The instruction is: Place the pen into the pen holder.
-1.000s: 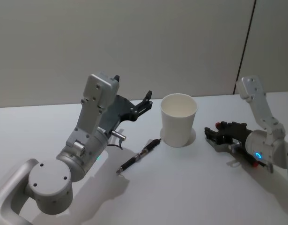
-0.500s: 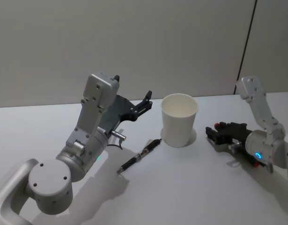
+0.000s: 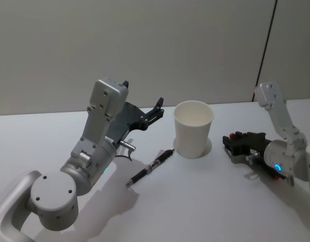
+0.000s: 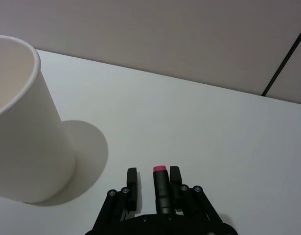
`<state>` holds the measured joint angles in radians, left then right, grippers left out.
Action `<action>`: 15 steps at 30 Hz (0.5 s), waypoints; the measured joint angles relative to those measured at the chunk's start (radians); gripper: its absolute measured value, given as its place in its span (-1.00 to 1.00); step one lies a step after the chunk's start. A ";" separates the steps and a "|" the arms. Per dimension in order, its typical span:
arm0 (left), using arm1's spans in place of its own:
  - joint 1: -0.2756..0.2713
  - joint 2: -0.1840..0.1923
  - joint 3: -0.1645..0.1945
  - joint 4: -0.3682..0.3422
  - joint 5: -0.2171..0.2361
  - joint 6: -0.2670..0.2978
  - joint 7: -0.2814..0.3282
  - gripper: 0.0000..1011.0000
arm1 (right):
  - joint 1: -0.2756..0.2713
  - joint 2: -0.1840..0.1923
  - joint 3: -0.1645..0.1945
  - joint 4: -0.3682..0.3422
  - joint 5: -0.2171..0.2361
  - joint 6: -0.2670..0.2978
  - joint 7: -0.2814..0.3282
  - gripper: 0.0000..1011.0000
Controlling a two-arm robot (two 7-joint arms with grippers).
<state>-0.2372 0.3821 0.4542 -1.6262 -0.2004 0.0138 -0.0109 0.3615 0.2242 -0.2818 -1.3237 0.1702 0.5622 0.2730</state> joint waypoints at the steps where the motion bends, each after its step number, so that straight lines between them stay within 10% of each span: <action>1: 0.000 0.000 0.000 0.000 0.000 0.000 0.000 0.98 | 0.000 0.000 0.000 0.000 0.000 0.000 0.000 -0.22; 15: 0.000 0.000 0.000 0.000 0.000 0.000 0.000 0.98 | 0.000 0.000 0.000 0.000 0.000 0.000 0.000 -0.42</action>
<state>-0.2372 0.3821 0.4542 -1.6262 -0.2004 0.0139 -0.0109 0.3615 0.2242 -0.2819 -1.3236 0.1702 0.5622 0.2729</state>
